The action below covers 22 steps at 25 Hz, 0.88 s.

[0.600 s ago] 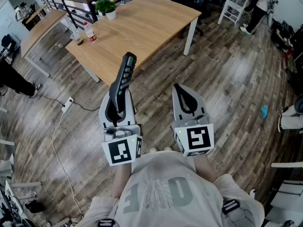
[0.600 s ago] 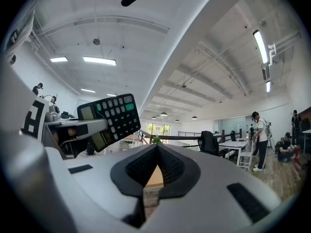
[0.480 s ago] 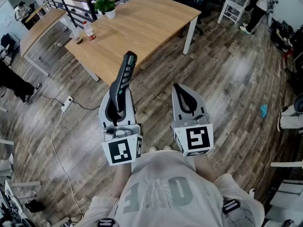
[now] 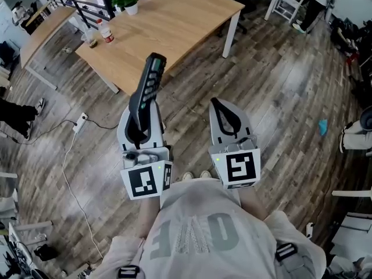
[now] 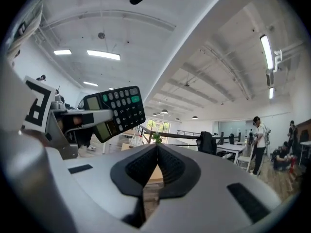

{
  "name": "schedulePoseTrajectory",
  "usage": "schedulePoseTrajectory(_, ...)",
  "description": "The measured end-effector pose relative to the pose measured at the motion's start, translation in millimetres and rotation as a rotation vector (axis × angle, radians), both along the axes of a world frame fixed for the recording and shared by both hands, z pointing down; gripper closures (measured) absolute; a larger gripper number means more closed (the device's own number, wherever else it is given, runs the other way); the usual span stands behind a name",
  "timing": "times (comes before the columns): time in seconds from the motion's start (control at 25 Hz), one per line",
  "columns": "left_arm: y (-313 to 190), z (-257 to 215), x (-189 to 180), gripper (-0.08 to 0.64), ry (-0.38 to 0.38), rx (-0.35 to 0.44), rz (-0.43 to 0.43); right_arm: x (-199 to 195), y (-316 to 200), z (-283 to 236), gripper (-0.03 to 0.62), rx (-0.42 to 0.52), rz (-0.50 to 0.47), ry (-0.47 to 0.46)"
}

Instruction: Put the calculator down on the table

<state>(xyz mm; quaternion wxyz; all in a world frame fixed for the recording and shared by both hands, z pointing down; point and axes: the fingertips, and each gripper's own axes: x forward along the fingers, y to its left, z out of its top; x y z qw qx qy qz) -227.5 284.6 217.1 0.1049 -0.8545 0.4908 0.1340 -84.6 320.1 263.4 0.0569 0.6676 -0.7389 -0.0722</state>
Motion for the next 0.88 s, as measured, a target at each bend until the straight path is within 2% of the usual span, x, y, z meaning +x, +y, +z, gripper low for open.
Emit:
schedulePoseTrajectory(0.12, 0, 2, 0, 0.439, -0.008, -0.003, 0.016, -5, 1, 1, 0.572, 0.005, 0.021, 0.049)
schedulePoseTrajectory(0.36, -4, 8, -9, 0.439, 0.006, -0.019, 0.028, -9, 1, 12, 0.572, -0.04, 0.026, -0.002)
schedulePoseTrajectory(0.88, -33, 30, -43, 0.439, 0.044, -0.062, 0.049, 2, 3, 40, 0.571, -0.097, 0.166, -0.055)
